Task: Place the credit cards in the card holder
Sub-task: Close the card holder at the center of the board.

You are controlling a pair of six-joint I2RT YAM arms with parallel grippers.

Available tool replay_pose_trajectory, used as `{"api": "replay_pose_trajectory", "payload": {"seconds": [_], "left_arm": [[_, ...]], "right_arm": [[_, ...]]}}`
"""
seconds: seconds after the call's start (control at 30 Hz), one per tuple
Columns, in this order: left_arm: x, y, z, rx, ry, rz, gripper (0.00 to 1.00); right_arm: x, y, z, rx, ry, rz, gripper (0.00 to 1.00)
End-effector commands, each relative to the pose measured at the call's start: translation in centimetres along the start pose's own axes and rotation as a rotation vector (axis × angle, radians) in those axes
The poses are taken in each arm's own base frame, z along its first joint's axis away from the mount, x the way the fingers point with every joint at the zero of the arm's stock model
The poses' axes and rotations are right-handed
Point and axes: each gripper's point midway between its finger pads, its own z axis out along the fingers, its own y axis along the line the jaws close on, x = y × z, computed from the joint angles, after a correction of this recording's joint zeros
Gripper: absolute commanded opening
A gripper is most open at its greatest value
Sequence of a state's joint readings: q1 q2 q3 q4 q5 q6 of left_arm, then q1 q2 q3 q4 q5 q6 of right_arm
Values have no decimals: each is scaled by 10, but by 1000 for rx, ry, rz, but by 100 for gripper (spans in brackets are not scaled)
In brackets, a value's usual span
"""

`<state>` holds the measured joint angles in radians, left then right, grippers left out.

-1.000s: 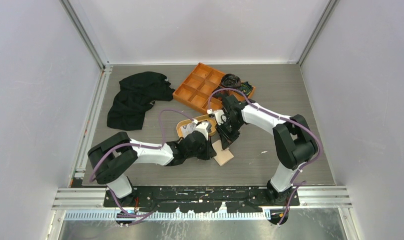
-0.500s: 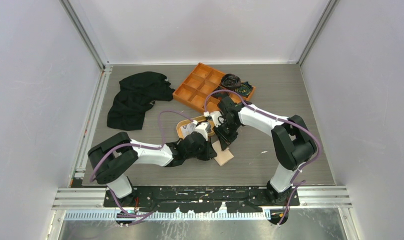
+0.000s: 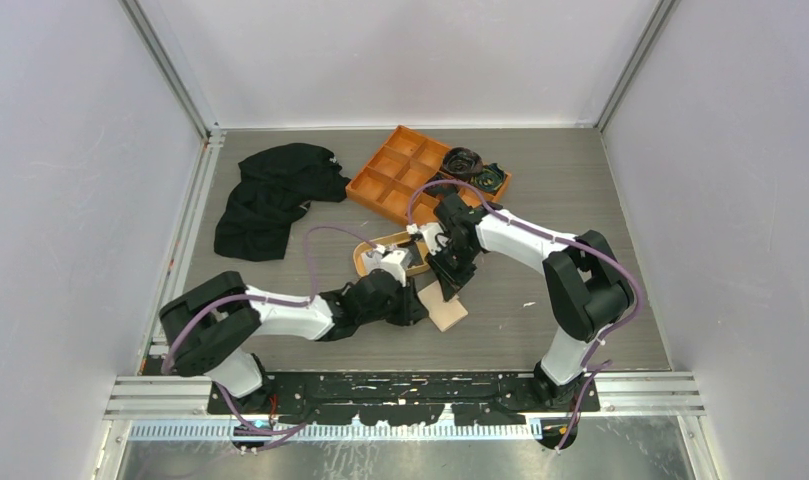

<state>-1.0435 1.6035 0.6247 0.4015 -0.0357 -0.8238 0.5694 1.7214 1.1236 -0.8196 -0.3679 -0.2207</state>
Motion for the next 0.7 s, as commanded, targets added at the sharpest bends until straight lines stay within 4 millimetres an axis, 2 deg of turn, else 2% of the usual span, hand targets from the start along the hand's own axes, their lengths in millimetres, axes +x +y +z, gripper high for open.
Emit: {"api": "replay_pose_trajectory", "payload": {"seconds": [0.0,0.13,0.3,0.4,0.63,0.67], "left_arm": [[-33,-3,-22,73,-146,51,27],[-38,8,-37,86,-195,197,42],[-38,13,-44,108,-226,416,49],[-34,10,-46,162,-250,500,51],[-22,14,-52,230,-311,502,55],[-26,11,-56,251,-351,491,55]], "right_arm": [[-14,-5,-5,47,-65,-38,1],[-15,-4,-7,37,-77,-72,1],[-20,0,-6,39,-95,-159,1],[-23,10,-3,46,-94,-245,1],[-30,32,1,53,-115,-449,1],[-31,33,1,56,-118,-481,1]]}}
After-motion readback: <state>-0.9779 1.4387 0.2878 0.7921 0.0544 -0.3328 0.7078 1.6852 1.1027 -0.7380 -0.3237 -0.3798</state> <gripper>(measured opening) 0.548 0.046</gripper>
